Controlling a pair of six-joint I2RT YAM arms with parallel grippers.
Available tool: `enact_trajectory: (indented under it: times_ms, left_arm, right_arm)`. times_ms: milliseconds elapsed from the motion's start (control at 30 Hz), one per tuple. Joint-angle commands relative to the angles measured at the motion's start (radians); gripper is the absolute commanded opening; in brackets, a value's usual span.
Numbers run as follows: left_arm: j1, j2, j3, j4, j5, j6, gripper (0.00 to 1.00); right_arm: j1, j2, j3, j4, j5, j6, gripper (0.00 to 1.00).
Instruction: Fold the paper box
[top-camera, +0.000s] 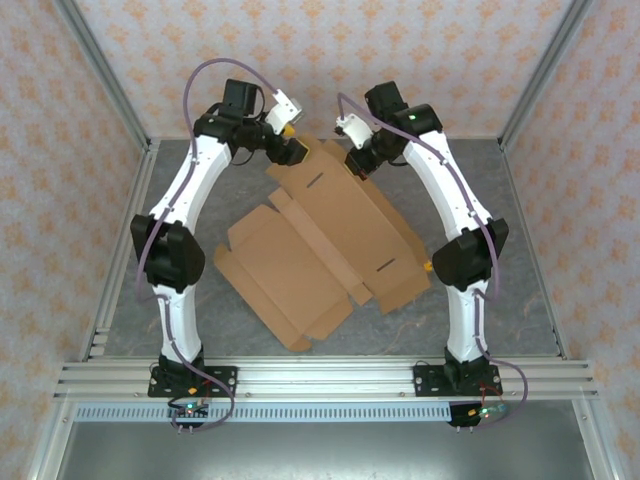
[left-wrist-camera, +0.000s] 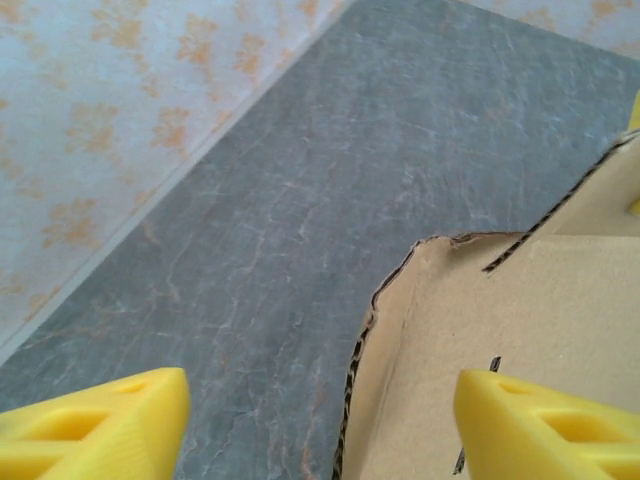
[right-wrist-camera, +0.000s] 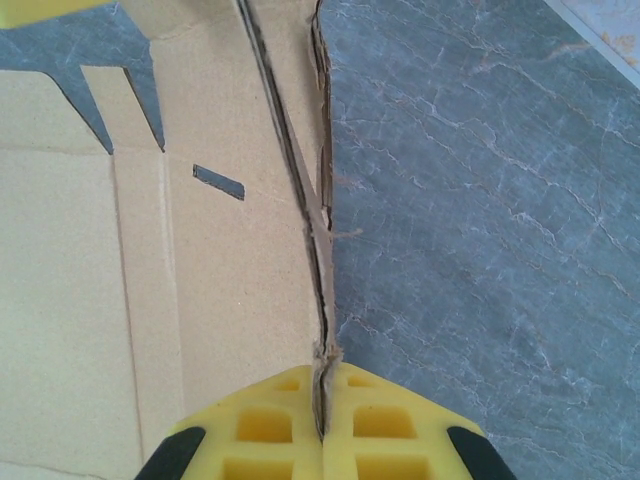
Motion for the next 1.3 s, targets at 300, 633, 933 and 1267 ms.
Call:
enact_trajectory:
  times_ms: [300,633,933,1267]
  left_arm:
    - [0.004,0.062,0.155,-0.177,0.17,0.131,0.0]
    - [0.053,-0.07,-0.07,-0.015,0.225,0.158,0.0]
    - [0.078,-0.079,-0.104,0.054,0.221,0.088,0.0]
    - [0.081,-0.217,-0.384,0.333,0.039,-0.14,0.26]
  right_arm:
    - [0.005,0.005,0.063,0.059,0.107,0.042,0.11]
    - [-0.083,-0.234,-0.274,0.196,0.021,0.044,0.5]
    - [-0.103,-0.371,-0.58,0.325,-0.008,0.012,0.44]
    - [-0.006,-0.298,-0.462,0.337,0.212,-0.053,0.0]
